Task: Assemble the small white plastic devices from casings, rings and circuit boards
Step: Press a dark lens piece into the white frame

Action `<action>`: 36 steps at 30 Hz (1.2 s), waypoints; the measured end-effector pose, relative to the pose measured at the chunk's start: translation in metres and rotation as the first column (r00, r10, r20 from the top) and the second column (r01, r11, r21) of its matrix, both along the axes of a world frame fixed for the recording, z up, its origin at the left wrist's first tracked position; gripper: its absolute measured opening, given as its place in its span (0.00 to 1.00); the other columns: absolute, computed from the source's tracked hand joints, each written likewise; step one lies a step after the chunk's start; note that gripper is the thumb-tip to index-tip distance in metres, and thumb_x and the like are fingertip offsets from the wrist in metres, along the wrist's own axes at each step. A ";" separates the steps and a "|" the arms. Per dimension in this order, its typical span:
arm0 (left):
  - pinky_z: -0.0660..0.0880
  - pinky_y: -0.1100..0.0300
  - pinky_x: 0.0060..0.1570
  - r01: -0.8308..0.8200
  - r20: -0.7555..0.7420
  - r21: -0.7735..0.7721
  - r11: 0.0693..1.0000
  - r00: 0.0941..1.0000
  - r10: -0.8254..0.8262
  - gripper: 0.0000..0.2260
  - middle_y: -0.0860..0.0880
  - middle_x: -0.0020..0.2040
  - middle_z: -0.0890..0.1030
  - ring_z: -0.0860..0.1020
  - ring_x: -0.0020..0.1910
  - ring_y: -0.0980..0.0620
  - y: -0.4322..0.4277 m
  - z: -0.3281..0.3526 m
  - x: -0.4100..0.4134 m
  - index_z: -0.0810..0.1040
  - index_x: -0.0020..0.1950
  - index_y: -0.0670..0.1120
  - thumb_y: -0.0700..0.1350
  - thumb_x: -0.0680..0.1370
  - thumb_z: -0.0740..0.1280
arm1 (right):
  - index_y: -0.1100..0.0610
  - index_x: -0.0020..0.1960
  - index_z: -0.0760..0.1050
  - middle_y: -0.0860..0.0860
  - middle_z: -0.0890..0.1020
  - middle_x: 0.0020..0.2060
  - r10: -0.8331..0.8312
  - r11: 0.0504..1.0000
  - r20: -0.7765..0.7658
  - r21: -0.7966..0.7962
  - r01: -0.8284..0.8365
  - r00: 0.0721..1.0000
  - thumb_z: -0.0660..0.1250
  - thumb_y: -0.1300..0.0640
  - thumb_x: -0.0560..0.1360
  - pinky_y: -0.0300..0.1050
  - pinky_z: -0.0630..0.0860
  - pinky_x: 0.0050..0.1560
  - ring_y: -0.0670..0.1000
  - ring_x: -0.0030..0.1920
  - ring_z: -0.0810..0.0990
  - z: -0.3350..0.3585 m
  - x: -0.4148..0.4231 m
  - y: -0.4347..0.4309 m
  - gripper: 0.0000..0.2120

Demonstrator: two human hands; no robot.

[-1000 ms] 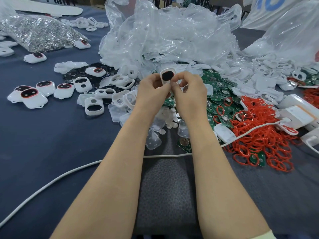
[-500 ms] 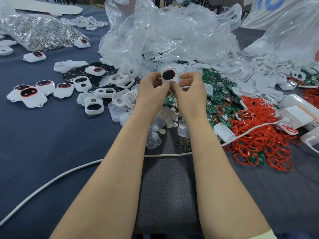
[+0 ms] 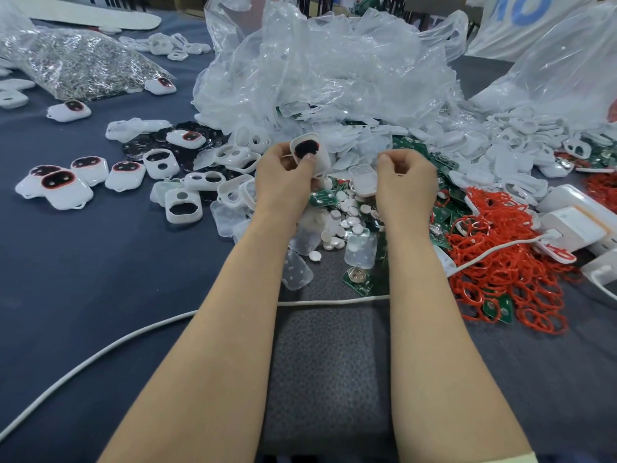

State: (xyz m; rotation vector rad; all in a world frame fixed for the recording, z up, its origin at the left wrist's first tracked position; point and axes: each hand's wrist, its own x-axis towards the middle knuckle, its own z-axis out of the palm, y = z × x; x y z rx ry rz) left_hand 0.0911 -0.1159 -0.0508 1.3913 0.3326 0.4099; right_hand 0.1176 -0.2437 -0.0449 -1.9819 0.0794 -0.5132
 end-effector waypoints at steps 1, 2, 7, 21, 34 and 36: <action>0.80 0.62 0.43 -0.010 -0.002 -0.001 1.000 1.000 0.010 0.08 0.47 0.49 0.80 0.80 0.37 0.55 0.000 0.001 0.000 0.74 0.57 0.42 0.38 0.79 0.65 | 0.56 0.50 0.79 0.48 0.79 0.40 -0.020 0.999 0.008 -0.039 0.020 1.000 0.64 0.58 0.76 0.38 0.71 0.45 0.46 0.42 0.76 0.000 0.000 -0.002 0.06; 0.79 0.66 0.39 -0.019 0.000 -0.006 1.000 1.000 0.019 0.07 0.48 0.48 0.80 0.80 0.37 0.56 0.001 0.001 0.001 0.74 0.57 0.42 0.37 0.79 0.65 | 0.56 0.48 0.79 0.47 0.79 0.38 -0.013 0.997 0.006 -0.079 0.013 1.000 0.64 0.58 0.76 0.37 0.69 0.42 0.46 0.41 0.76 0.000 -0.001 -0.003 0.05; 0.74 0.71 0.32 -0.056 0.018 -0.050 0.997 0.998 0.057 0.05 0.53 0.41 0.78 0.78 0.31 0.62 0.002 0.003 0.001 0.73 0.53 0.44 0.37 0.79 0.64 | 0.54 0.49 0.82 0.45 0.79 0.38 0.275 0.883 -0.151 -0.351 -0.312 0.949 0.70 0.52 0.73 0.39 0.69 0.43 0.47 0.41 0.76 0.001 -0.008 0.009 0.07; 0.78 0.50 0.52 -0.048 -0.102 -0.247 0.968 0.995 0.023 0.09 0.49 0.41 0.78 0.78 0.44 0.47 0.001 0.006 0.004 0.74 0.41 0.50 0.43 0.80 0.59 | 0.55 0.52 0.75 0.49 0.77 0.42 0.353 0.844 -0.272 -0.319 -0.430 0.895 0.71 0.55 0.74 0.44 0.75 0.46 0.51 0.45 0.77 0.001 -0.009 0.012 0.09; 0.79 0.67 0.40 0.044 -0.006 -0.052 0.998 0.999 -0.044 0.13 0.48 0.46 0.81 0.81 0.42 0.54 0.000 0.000 0.004 0.74 0.58 0.42 0.33 0.76 0.67 | 0.51 0.41 0.73 0.49 0.77 0.32 0.221 0.923 -0.009 0.327 -0.206 0.975 0.66 0.64 0.76 0.52 0.81 0.48 0.46 0.32 0.79 0.006 -0.007 0.008 0.09; 0.80 0.63 0.45 0.040 0.005 -0.023 0.999 0.999 -0.039 0.13 0.46 0.50 0.81 0.82 0.47 0.51 0.000 -0.002 0.004 0.74 0.60 0.42 0.33 0.76 0.66 | 0.51 0.41 0.73 0.49 0.77 0.32 0.219 0.921 -0.001 0.331 -0.206 0.976 0.66 0.64 0.76 0.52 0.80 0.48 0.47 0.32 0.79 0.006 -0.006 0.008 0.09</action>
